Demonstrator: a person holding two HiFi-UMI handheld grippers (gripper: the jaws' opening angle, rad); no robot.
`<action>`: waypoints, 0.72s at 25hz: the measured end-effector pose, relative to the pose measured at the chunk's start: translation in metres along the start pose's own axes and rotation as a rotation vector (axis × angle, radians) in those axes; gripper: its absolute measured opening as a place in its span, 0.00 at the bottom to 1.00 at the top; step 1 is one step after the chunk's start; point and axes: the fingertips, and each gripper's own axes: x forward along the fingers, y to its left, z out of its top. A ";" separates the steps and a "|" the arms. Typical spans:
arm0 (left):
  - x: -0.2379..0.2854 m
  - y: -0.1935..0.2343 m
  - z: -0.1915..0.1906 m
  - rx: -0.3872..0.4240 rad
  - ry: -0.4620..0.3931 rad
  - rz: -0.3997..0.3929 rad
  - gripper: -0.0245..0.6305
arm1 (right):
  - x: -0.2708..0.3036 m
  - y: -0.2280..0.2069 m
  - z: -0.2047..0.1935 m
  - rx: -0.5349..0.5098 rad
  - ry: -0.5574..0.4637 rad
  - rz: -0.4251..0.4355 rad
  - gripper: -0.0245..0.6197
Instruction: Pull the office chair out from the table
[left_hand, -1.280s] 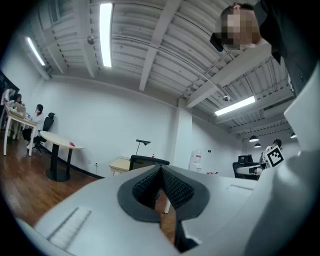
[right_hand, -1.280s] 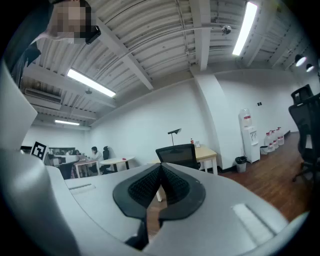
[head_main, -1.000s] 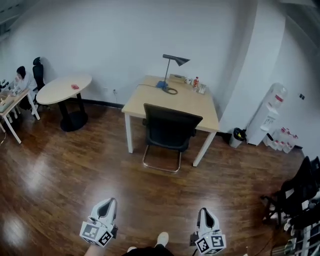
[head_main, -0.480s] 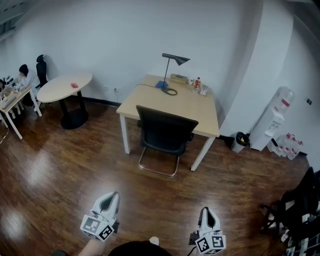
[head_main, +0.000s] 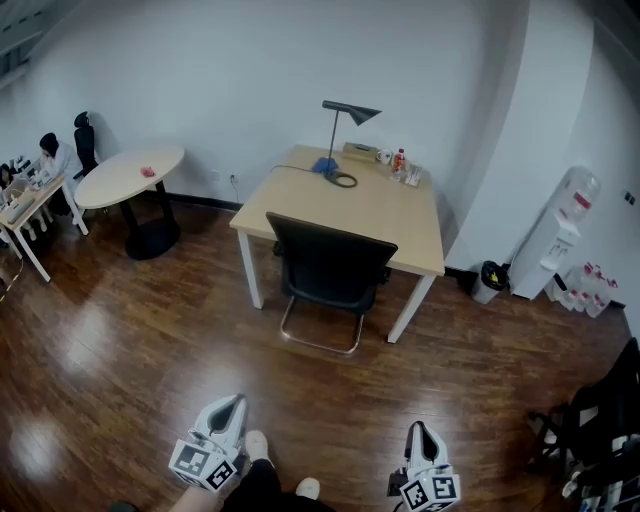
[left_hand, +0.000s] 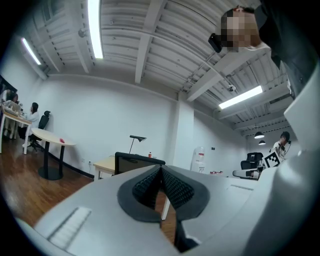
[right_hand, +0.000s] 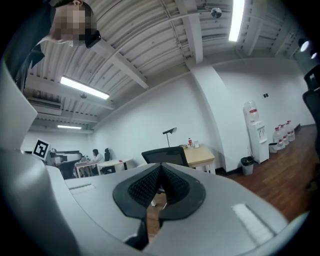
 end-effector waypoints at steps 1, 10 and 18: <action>0.002 0.005 -0.002 -0.004 0.004 0.007 0.04 | 0.005 0.000 -0.004 0.005 0.012 0.005 0.06; 0.052 0.047 0.007 0.004 -0.005 0.006 0.04 | 0.072 0.009 -0.003 0.013 0.024 0.018 0.06; 0.125 0.092 0.027 0.025 -0.030 -0.026 0.04 | 0.141 0.004 0.024 -0.012 -0.017 -0.021 0.06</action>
